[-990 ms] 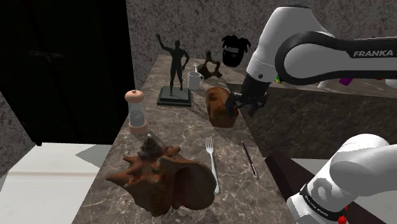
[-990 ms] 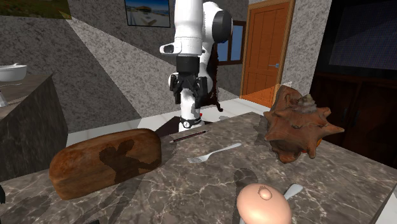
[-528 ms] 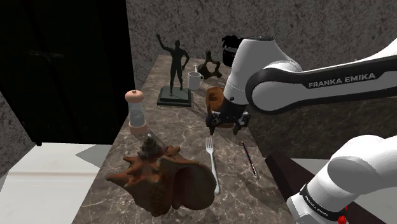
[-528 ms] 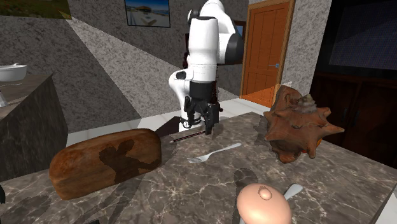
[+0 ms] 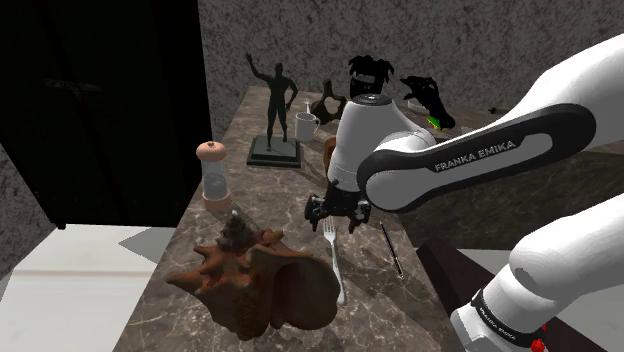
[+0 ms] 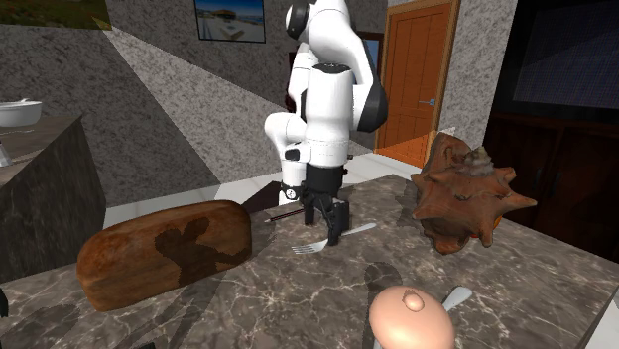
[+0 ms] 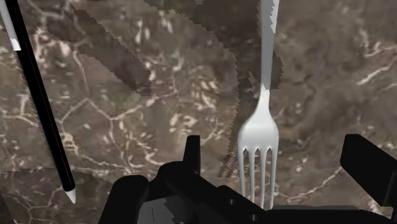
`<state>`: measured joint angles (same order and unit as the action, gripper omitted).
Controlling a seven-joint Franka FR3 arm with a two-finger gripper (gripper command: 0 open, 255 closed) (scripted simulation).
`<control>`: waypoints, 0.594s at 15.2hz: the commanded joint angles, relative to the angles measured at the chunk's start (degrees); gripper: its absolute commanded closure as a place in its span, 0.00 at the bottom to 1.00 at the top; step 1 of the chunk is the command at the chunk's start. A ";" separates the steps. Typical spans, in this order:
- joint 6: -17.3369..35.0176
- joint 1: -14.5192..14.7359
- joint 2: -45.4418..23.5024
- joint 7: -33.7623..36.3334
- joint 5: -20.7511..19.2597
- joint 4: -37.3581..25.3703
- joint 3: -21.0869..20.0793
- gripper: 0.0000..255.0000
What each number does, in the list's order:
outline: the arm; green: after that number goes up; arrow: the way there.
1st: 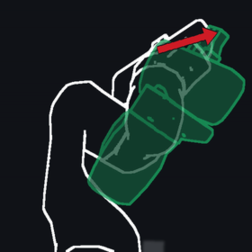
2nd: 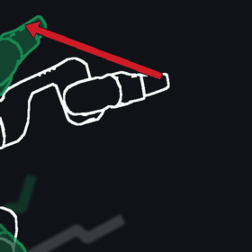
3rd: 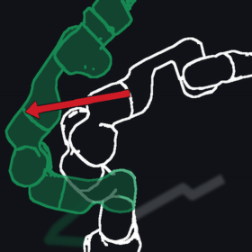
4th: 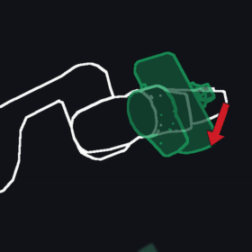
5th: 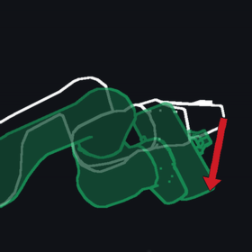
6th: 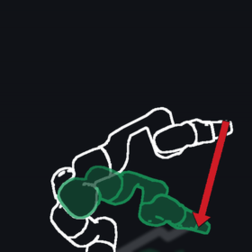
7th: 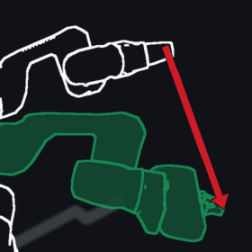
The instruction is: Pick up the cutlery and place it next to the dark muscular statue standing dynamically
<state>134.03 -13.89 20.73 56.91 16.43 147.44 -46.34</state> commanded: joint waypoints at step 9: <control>4.76 -1.63 -3.55 1.50 -1.72 1.50 -2.11 0.00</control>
<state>138.76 -15.50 17.19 58.40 14.73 148.93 -48.44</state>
